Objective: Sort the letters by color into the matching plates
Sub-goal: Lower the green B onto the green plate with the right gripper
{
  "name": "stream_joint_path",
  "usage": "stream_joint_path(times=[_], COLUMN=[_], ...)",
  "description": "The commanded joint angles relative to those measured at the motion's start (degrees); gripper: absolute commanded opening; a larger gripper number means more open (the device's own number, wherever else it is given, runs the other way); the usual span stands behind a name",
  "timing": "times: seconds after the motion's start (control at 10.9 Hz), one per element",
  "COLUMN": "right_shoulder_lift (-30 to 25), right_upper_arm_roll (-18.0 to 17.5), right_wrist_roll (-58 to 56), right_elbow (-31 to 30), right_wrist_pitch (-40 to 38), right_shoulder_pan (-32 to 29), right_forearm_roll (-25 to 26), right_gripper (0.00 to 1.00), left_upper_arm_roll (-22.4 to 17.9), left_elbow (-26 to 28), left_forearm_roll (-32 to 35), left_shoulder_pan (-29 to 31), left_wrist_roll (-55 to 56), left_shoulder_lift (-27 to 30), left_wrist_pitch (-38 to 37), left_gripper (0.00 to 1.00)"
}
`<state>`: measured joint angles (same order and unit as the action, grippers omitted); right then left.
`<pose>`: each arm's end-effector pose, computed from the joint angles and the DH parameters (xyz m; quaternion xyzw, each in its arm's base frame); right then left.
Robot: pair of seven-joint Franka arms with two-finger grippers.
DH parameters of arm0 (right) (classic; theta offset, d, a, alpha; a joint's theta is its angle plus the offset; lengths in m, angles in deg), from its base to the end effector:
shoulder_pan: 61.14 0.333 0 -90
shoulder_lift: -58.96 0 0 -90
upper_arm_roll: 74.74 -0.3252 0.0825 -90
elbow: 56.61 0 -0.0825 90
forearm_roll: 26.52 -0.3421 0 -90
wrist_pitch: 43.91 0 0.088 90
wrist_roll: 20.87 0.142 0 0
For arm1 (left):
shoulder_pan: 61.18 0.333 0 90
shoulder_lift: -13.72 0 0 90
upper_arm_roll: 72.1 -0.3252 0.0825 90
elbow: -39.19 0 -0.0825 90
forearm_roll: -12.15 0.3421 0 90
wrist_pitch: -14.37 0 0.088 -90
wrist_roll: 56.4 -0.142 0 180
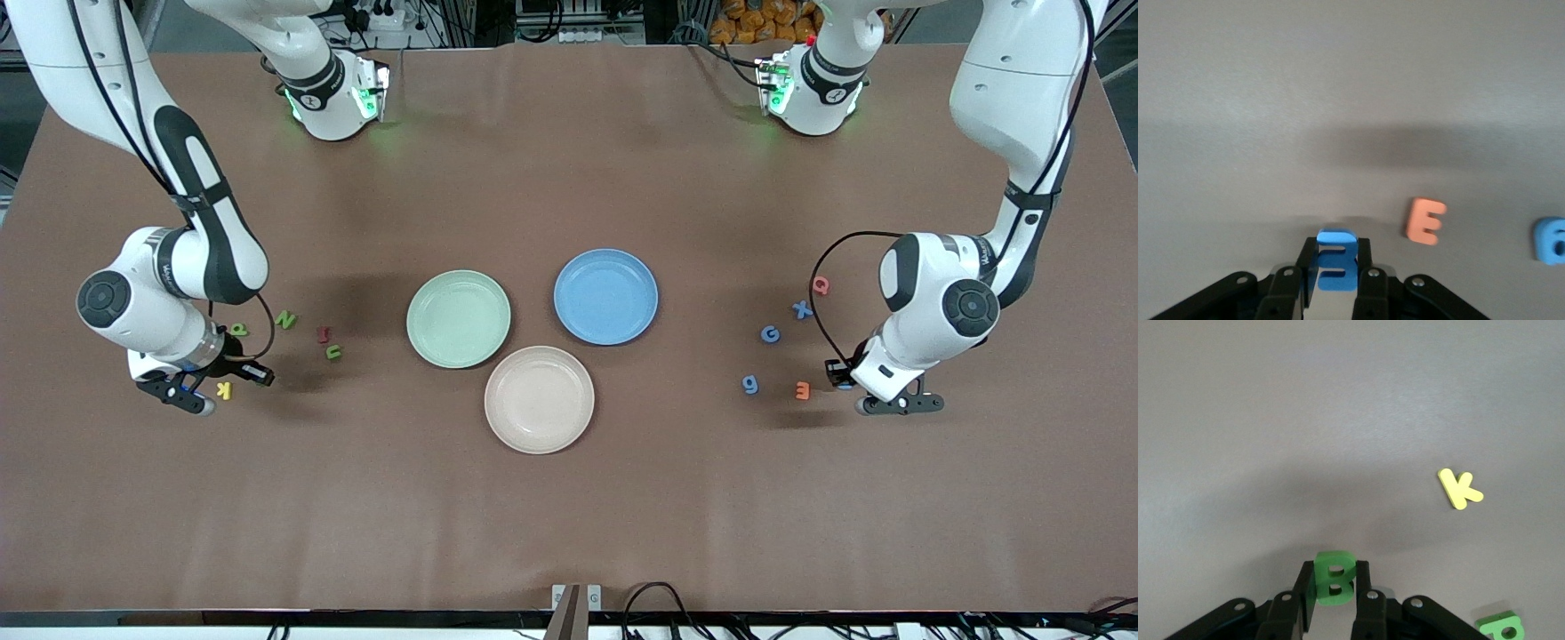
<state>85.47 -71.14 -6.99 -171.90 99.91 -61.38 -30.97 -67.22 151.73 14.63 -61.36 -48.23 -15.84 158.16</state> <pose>0.5872 -0.0374 0.2311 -0.9833 0.1810 -0.0175 0.0111 0.5977 -0.0506 0.2176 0.9997 0.0157 0.0149 0.0096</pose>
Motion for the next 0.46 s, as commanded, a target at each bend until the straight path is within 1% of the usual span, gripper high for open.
stream_joint_path(times=[0.0, 0.18, 0.37], right_shoulder_lift=[-1.64, -1.64, -2.34], right_upper_arm_roll=[-2.53, -2.89, -2.89], right_wrist_roll=[-5.61, -8.50, -8.69], right_elbow=[-1.16, -1.16, -1.16], right_wrist_pitch=[-1.43, -1.43, -3.44], right_shoulder_pan=[0.68, 3.40, 6.56], right_forearm_roll=[0.23, 0.32, 0.32], right_gripper=[0.22, 0.22, 0.22], left_upper_arm_roll=[-0.13, 0.14, 1.80], left_elbow=[0.40, -0.30, -0.30], left_forearm_roll=[1.21, 1.30, 1.30], left_shoulder_pan=[-2.36, -3.34, -3.86], left_wrist_roll=[3.43, 3.96, 4.40], left_shoulder_lift=[4.06, 5.38, 6.78], left_wrist_pitch=[-5.35, -8.43, -10.19], left_gripper=[0.00, 0.00, 0.00])
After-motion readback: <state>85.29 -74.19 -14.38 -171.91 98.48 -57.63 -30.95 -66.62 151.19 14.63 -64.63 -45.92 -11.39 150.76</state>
